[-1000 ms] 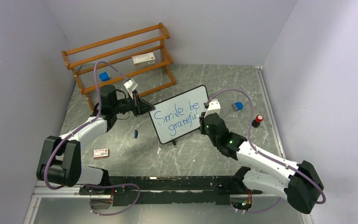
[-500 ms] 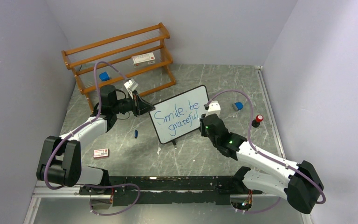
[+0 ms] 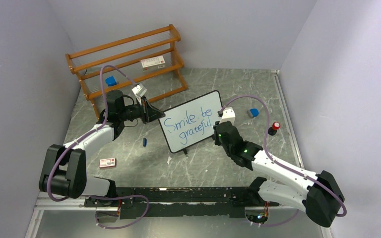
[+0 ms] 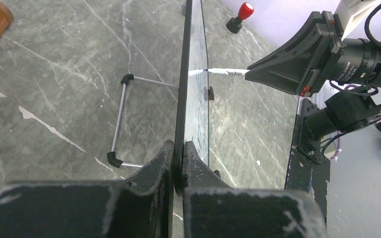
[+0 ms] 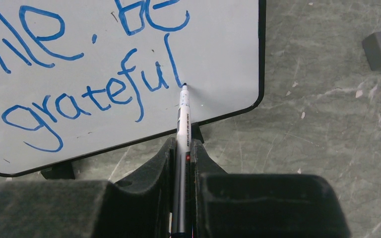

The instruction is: Write a sentence on the whiteboard

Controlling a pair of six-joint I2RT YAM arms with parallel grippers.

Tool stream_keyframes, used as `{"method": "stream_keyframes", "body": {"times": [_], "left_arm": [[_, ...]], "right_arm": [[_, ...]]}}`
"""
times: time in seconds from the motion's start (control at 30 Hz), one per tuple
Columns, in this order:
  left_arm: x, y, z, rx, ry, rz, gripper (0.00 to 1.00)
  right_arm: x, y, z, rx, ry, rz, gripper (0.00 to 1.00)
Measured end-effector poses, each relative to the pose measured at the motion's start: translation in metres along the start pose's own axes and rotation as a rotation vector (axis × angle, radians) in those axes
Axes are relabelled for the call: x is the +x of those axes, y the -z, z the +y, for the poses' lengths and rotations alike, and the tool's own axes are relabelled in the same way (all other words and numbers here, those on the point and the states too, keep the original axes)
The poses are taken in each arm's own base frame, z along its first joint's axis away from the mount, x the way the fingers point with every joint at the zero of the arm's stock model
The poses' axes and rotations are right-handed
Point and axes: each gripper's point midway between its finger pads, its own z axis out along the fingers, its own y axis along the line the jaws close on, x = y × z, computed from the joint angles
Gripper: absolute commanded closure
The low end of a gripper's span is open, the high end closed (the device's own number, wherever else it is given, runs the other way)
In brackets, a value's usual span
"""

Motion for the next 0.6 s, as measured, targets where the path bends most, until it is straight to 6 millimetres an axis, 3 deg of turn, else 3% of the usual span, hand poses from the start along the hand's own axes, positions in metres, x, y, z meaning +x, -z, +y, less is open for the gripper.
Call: {"method": "stream_keyframes", "body": {"times": [0.4, 0.6], "left_arm": [[0.000, 0.000, 0.000, 0.000, -0.002, 0.001, 0.95], [0.000, 0.000, 0.000, 0.000, -0.003, 0.001, 0.95]], "right_arm": [[-0.018, 0.007, -0.003, 0.005, -0.027, -0.066, 1.00], [-0.017, 0.006, -0.007, 0.019, -0.031, -0.067, 1.00]]}}
